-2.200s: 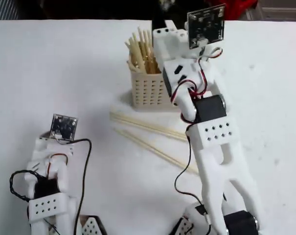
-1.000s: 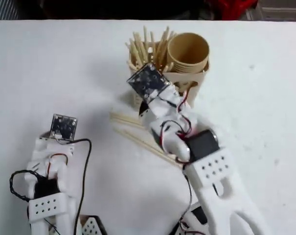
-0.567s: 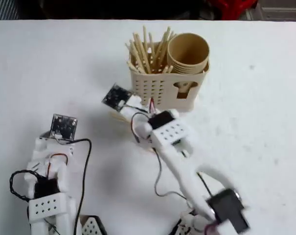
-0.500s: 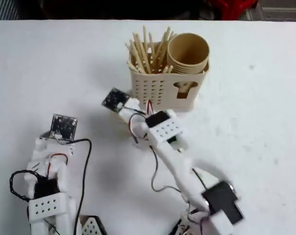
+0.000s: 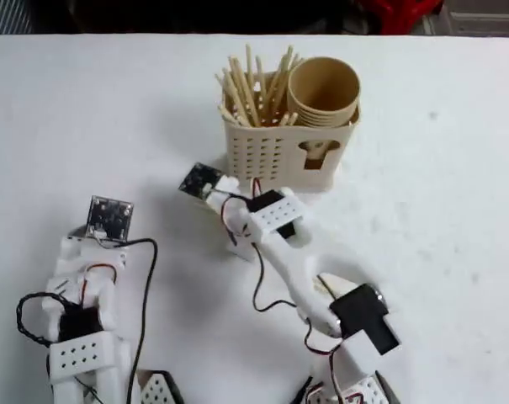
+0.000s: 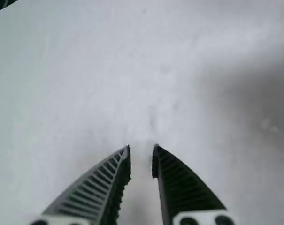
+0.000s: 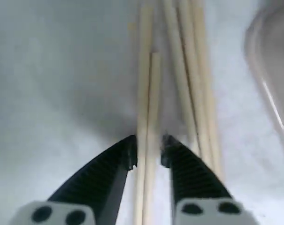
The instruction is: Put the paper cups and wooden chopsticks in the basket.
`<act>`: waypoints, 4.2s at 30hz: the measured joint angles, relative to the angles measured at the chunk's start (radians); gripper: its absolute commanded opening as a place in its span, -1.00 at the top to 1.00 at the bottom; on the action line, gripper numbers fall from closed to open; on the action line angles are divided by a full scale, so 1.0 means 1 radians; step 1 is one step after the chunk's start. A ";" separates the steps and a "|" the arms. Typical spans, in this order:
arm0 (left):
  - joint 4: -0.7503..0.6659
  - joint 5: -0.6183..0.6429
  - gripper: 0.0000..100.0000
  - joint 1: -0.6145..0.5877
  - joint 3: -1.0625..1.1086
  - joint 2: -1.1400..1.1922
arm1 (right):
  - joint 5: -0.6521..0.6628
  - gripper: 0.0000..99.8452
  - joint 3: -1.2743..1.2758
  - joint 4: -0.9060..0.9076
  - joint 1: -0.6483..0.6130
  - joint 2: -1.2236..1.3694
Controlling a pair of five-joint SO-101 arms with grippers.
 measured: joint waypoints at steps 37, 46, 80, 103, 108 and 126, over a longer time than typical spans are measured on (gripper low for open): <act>0.000 0.000 0.81 0.000 0.000 0.000 | -0.072 0.76 0.133 -0.069 -0.009 -0.146; 0.000 0.000 0.81 0.000 0.000 0.000 | -0.072 0.76 0.132 -0.083 -0.006 -0.100; 0.000 0.000 0.81 0.000 0.000 0.000 | -0.109 0.73 0.121 0.006 -0.032 -0.224; 0.000 0.000 0.81 0.000 0.000 0.000 | -0.097 0.96 0.075 0.014 -0.018 -0.071; 0.000 0.000 0.81 0.000 0.000 0.000 | -0.100 0.96 0.074 0.109 -0.034 -0.219; 0.000 0.000 0.81 0.000 0.000 0.000 | -0.107 0.70 0.161 0.071 -0.055 -0.353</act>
